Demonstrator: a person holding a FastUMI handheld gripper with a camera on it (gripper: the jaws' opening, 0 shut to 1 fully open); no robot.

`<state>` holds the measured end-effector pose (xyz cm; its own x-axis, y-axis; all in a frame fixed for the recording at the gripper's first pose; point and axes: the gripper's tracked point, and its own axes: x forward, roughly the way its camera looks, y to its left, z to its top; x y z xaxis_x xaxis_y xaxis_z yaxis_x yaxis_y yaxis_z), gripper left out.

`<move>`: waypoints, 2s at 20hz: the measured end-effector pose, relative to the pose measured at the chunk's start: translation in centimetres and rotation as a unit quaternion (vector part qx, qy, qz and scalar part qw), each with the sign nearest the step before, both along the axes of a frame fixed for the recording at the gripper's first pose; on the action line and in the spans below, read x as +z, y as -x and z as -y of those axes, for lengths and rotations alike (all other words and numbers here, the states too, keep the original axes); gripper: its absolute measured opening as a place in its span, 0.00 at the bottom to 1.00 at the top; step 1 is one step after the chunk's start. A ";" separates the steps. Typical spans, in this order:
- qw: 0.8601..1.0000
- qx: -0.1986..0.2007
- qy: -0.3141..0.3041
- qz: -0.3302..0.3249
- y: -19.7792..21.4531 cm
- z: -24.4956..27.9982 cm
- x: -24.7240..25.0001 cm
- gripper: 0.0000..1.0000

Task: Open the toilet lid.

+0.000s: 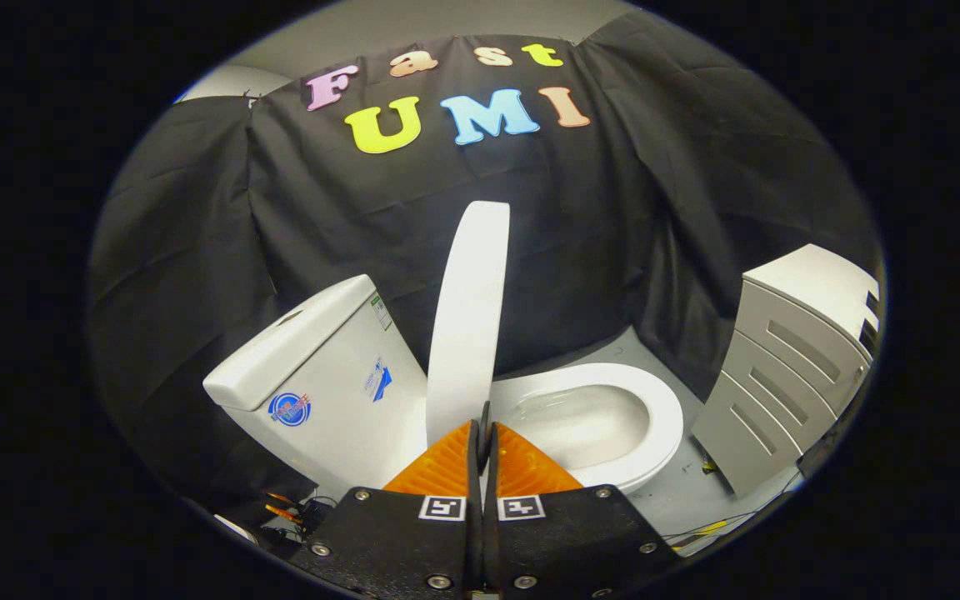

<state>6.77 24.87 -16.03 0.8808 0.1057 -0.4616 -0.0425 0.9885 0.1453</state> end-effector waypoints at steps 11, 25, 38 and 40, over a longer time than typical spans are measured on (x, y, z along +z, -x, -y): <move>0.999 0.039 0.024 0.024 0.0 -4.6 1.0 0.00; 0.994 0.086 0.055 0.040 0.2 -10.2 1.1 0.00; 0.988 0.128 0.071 0.046 0.1 -15.2 0.6 0.00; 0.988 0.124 0.078 0.053 -0.1 -15.3 0.8 0.00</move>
